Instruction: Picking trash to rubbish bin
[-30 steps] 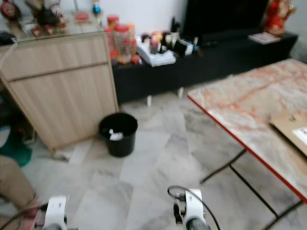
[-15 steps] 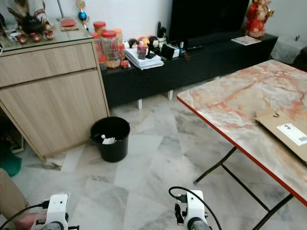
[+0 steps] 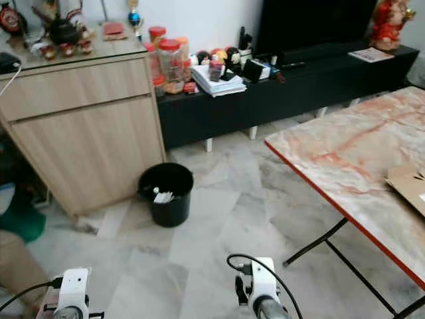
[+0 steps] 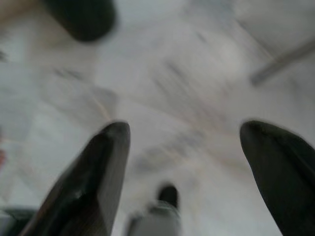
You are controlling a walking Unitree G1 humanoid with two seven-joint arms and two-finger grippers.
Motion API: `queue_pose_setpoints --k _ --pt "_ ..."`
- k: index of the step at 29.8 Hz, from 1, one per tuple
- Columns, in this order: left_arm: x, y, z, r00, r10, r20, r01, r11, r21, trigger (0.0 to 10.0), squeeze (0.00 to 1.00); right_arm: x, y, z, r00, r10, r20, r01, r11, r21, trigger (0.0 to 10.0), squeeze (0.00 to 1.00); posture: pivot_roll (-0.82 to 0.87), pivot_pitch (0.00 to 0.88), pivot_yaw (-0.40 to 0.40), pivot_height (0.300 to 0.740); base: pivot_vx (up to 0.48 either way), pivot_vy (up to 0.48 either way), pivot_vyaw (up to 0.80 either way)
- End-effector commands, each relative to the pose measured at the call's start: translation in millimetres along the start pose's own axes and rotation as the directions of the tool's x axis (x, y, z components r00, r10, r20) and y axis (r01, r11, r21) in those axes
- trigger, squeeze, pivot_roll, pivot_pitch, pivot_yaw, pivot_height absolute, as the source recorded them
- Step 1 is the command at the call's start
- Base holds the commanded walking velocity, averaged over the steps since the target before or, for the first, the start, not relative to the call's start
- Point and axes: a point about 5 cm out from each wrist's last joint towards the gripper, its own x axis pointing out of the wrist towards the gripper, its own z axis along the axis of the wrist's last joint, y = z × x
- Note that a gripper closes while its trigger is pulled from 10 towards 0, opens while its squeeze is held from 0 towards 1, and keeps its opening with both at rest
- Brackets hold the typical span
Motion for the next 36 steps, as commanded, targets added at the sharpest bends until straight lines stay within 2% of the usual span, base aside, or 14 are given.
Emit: queue_pose_setpoints --k 1,13,17,20,36 --pt "0.2 9.2 0 1.000 0.023 -0.003 -0.023 1.000 0.010 10.0 0.00 2.7 4.7 9 1.000 0.008 0.025 -0.008 1.000 0.007 10.0 0.00 -0.03 0.000 -0.011 0.740 0.326 0.000 0.00" --pt "1.3 13.0 5 0.999 0.036 0.005 -0.036 0.999 0.004 10.0 0.00 2.3 3.0 8 1.000 0.001 0.024 -0.001 1.000 -0.001 10.0 0.00 -0.02 0.000 -0.009 0.740 0.327 0.000 0.00" --pt "1.1 13.4 4 0.999 0.039 0.001 -0.039 0.999 0.001 10.0 0.00 2.1 2.5 8 1.000 -0.003 0.020 0.003 1.000 -0.014 10.0 0.00 -0.02 0.000 -0.011 0.740 0.330 0.000 0.00" --pt "0.2 15.2 0 0.999 0.050 -0.011 -0.050 0.999 -0.012 10.0 0.00 1.8 2.2 7 1.000 -0.009 0.021 0.009 1.000 0.003 10.0 0.00 -0.03 0.000 -0.018 0.740 0.330 0.000 0.72" --pt "-0.7 16.8 -4 0.998 0.056 -0.020 -0.057 0.998 -0.013 10.0 0.00 1.8 -0.4 8 0.999 -0.037 0.030 0.036 0.999 0.023 10.0 0.00 -0.02 0.000 -0.015 0.740 0.326 0.000 0.00"
